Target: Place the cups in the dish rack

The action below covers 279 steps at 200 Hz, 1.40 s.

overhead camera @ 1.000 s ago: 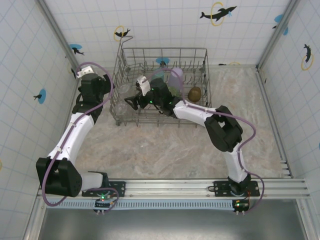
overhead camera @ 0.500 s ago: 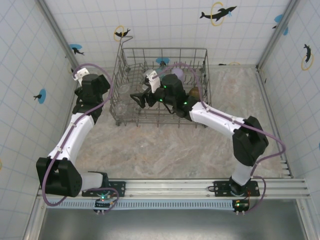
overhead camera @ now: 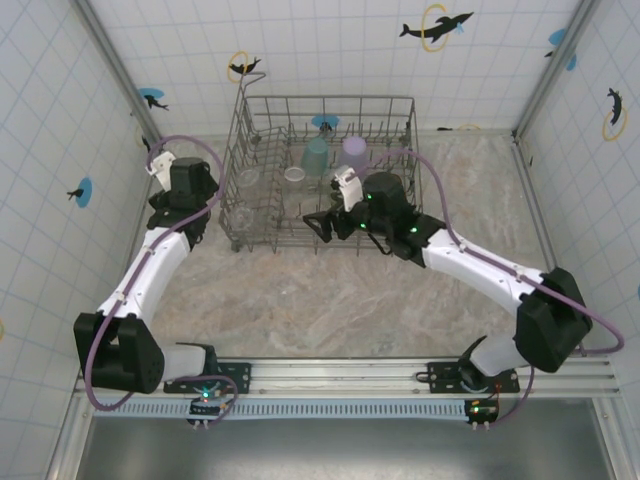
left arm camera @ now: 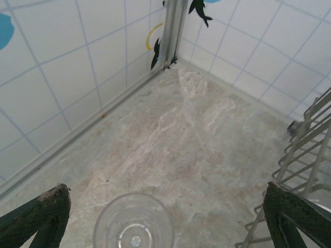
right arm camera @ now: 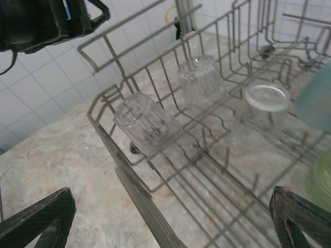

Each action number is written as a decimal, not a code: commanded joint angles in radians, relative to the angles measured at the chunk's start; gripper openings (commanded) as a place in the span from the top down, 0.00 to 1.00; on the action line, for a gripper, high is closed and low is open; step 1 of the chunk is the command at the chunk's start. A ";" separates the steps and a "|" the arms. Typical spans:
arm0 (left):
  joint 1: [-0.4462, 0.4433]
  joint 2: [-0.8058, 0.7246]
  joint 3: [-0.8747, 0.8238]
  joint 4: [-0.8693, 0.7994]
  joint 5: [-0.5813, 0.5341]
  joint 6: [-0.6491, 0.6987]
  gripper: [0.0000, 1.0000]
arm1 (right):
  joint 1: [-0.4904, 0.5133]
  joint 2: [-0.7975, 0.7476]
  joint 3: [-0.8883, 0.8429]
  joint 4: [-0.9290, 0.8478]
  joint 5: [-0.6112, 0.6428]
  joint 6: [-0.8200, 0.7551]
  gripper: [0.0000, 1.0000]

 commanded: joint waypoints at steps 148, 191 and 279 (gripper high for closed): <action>0.125 0.117 -0.074 -0.072 0.273 0.000 0.14 | -0.150 -0.373 -0.319 -0.044 -0.042 0.108 0.00; 0.134 0.148 -0.088 -0.077 0.312 -0.011 0.33 | -0.156 -0.391 -0.340 -0.057 -0.014 0.128 0.00; 0.141 0.139 -0.125 -0.034 0.411 0.071 0.40 | -0.156 -0.385 -0.347 -0.049 -0.011 0.187 0.00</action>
